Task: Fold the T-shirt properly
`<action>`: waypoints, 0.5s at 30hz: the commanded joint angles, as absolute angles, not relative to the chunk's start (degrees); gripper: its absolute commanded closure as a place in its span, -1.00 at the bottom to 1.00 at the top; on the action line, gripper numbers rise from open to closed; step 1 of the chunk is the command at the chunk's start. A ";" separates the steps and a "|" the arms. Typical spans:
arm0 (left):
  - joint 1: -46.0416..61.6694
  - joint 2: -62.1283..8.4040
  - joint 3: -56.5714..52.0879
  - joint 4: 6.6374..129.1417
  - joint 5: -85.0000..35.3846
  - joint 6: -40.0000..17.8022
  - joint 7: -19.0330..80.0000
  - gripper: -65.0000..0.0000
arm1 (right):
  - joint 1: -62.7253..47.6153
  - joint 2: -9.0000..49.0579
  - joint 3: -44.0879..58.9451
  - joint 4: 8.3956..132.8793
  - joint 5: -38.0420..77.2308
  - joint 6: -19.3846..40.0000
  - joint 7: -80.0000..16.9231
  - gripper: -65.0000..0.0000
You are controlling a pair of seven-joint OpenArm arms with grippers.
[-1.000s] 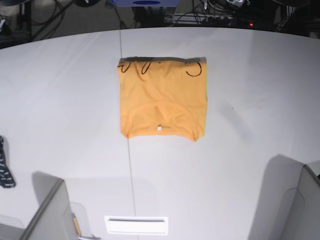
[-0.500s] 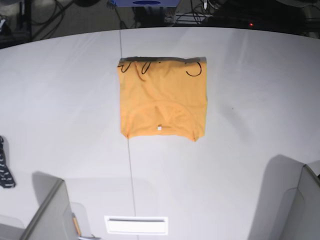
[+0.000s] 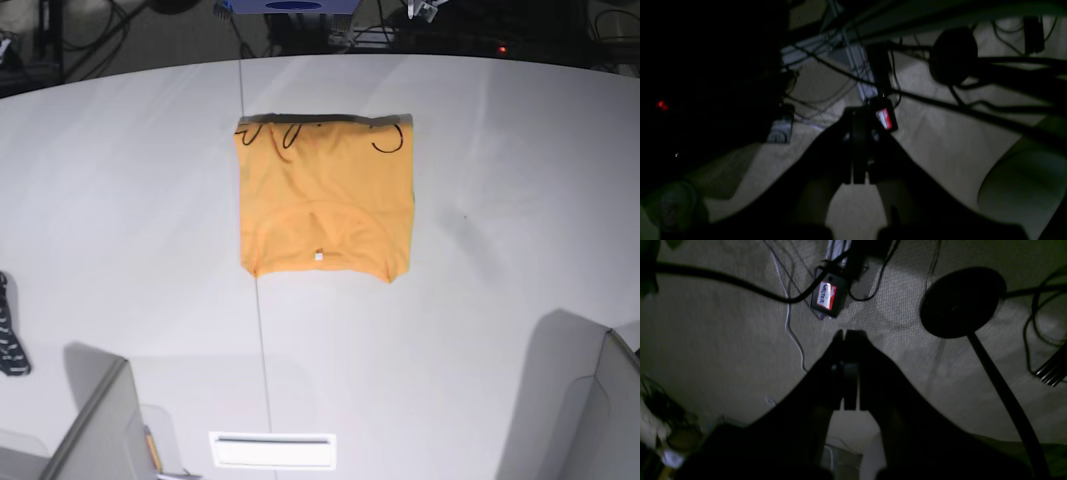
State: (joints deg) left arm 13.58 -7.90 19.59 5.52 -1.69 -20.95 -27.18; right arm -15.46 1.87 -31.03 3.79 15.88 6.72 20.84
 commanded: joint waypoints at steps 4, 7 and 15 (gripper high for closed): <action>14.11 -9.19 19.03 5.85 -1.98 -21.14 -27.82 1.00 | -15.96 2.24 -31.34 4.18 17.01 7.08 21.23 1.00; 14.11 -9.36 19.03 5.85 -1.98 -21.14 -27.82 1.00 | -15.96 2.24 -31.16 4.18 17.10 7.08 21.23 1.00; 13.93 -9.45 19.03 5.85 -2.07 -21.05 -27.74 1.00 | -15.96 1.63 -31.08 4.18 17.19 7.08 21.23 1.00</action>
